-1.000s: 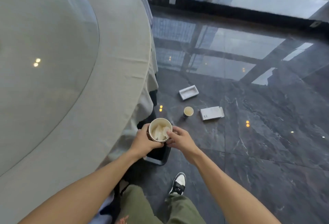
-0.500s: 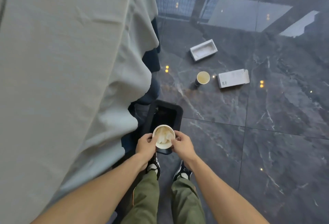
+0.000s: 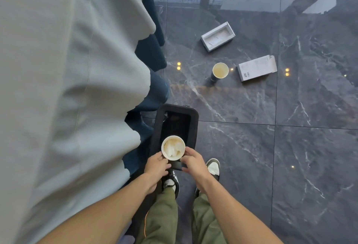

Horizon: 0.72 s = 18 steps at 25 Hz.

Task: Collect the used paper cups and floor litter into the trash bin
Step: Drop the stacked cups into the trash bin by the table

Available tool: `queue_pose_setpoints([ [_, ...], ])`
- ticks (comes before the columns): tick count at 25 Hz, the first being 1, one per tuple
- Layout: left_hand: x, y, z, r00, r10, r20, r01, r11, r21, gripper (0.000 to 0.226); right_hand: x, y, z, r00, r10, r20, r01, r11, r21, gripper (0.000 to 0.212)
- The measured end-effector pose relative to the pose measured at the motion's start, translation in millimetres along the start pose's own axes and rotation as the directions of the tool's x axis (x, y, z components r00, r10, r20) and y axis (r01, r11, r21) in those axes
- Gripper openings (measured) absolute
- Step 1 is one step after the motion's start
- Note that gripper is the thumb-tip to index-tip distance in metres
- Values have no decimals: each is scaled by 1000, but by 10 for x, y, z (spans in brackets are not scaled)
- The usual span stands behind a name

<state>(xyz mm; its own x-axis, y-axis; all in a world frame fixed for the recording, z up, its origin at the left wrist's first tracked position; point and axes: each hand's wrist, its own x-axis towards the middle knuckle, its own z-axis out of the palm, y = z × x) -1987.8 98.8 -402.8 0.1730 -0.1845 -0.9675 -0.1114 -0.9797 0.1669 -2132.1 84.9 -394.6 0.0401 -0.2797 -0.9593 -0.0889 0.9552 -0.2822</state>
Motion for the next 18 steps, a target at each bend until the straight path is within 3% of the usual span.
queue_pose_setpoints([
  [5, -152, 157, 17, 994, 78, 79, -80, 996, 25, 48, -192, -179, -42, 997, -52, 53, 49, 997, 68, 54],
  [10, -656, 578, 85, 965, 258, -40, -250, 958, 137, 43, -716, -610, -305, 982, -184, -33, 184, 983, -4, 49],
  [14, -1404, 1052, 130, 907, 420, -9, -392, 853, 346, 52, -1415, -999, -824, 943, -324, -79, 306, 935, -180, 44],
  [18, -2260, 1429, 227, 851, 522, 61, -460, 683, 567, 70, -2136, -1263, -1446, 902, -419, -108, 325, 821, -469, 64],
])
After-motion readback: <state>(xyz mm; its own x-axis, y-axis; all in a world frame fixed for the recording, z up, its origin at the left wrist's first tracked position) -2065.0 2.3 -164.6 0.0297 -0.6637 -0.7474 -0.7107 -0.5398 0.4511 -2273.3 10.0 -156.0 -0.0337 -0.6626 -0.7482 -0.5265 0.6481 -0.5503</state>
